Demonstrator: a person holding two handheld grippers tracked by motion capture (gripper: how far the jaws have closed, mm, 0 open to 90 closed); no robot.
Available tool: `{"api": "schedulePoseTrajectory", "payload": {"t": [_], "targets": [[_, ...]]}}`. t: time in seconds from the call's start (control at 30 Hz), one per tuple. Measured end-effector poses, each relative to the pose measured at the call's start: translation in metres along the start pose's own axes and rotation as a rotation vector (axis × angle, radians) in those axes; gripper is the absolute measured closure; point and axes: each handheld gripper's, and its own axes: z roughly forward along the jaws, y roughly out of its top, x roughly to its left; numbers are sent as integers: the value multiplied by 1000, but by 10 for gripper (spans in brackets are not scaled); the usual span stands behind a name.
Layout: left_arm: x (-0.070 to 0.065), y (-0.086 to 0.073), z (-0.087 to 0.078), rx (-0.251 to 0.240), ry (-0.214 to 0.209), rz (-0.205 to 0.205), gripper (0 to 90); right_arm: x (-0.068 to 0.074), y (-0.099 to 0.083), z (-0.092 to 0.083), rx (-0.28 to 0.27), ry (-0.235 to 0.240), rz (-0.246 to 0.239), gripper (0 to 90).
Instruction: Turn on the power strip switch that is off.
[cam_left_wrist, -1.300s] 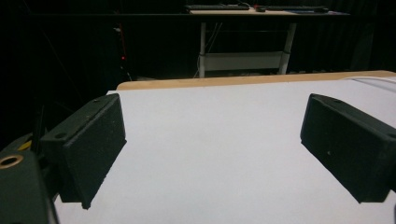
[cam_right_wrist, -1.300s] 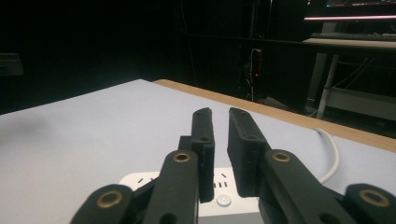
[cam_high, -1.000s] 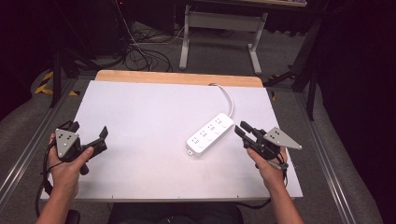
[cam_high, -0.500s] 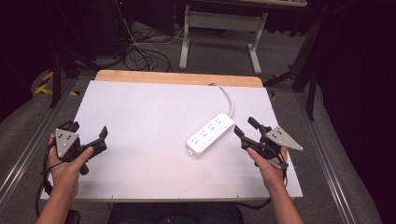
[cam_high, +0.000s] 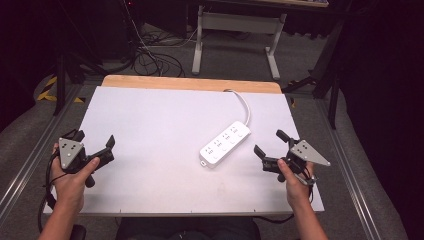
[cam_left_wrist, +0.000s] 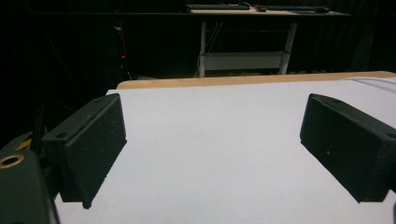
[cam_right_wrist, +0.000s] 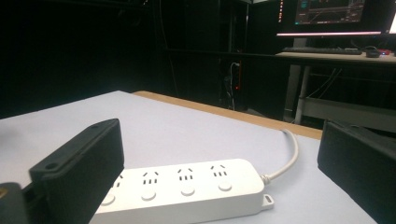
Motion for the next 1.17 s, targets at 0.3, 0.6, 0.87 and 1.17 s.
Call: {"api": "schedulePoseTrajectory", "payload": {"t": [0.3, 0.6, 0.87, 1.17], "targets": [[1, 0, 0, -6, 5, -7, 64, -7, -1, -6, -47, -58, 33, 6], [1, 1, 0, -6, -2, -9, 34, -7, -2, -6, -43, -52, 31, 8], [2, 1, 0, -6, -1, -13, 8, -6, -2, -5, -42, -51, 29, 7], [0, 1, 1, 1, -5, -15, 8, -7, -2, -4, -43, -53, 29, 7]]}}
